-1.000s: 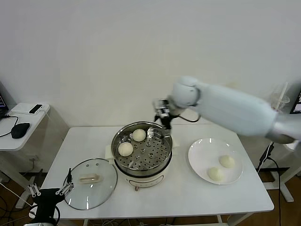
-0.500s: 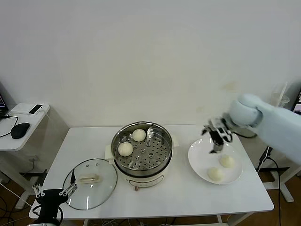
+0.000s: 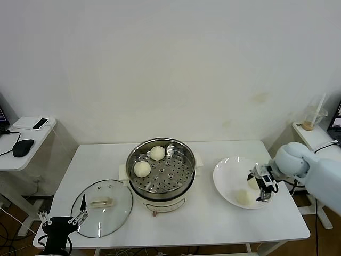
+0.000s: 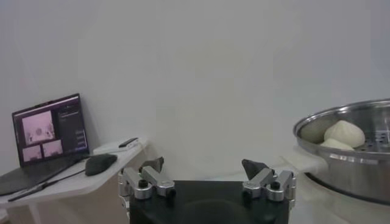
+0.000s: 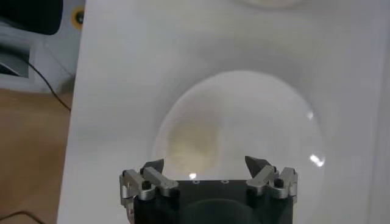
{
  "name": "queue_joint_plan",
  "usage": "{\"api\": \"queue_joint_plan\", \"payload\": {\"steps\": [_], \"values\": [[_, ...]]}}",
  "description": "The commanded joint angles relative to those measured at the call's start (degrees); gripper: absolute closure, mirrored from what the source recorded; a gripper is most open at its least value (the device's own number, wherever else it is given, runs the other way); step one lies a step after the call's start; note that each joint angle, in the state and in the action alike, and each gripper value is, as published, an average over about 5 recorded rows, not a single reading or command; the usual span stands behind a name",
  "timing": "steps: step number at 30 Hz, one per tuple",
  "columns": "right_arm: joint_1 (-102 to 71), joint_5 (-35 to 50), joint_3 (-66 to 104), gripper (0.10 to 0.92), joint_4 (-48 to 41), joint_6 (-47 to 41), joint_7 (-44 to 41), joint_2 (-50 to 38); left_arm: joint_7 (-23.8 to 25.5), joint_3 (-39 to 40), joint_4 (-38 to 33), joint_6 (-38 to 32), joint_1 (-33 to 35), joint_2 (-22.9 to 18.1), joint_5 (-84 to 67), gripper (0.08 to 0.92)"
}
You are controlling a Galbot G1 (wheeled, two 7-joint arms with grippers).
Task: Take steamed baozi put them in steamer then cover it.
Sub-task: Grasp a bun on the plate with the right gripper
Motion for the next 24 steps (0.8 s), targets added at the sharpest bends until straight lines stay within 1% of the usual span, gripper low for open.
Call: {"api": "queue_joint_plan", "payload": {"steps": [1,17,20,24], "values": [[-6.2,-2.4,3.6,0.203,-3.3,-0.1,0.4,2.4,0.0,0.1,0.4,0.0,-0.1,0.0,0.1,0.177],[-4.4,-2.5,2.2,0.205,-8.8,-1.0,2.1,9.0,0.0,-0.8,0.6,0.1,-0.4,0.2,-0.2,0.177],[-4.1,-2.6,2.0,0.217,-9.3,-1.2,2.1,9.3,0.0,-1.0,0.7,0.1,-0.3,0.1,-0.2,0.177],[-3.8,-2.6,1.6,0.258,-9.4,-1.6,1.9,9.4,-0.1,-1.0,0.8,0.1,-0.3,0.0,-0.2,0.177]]}}
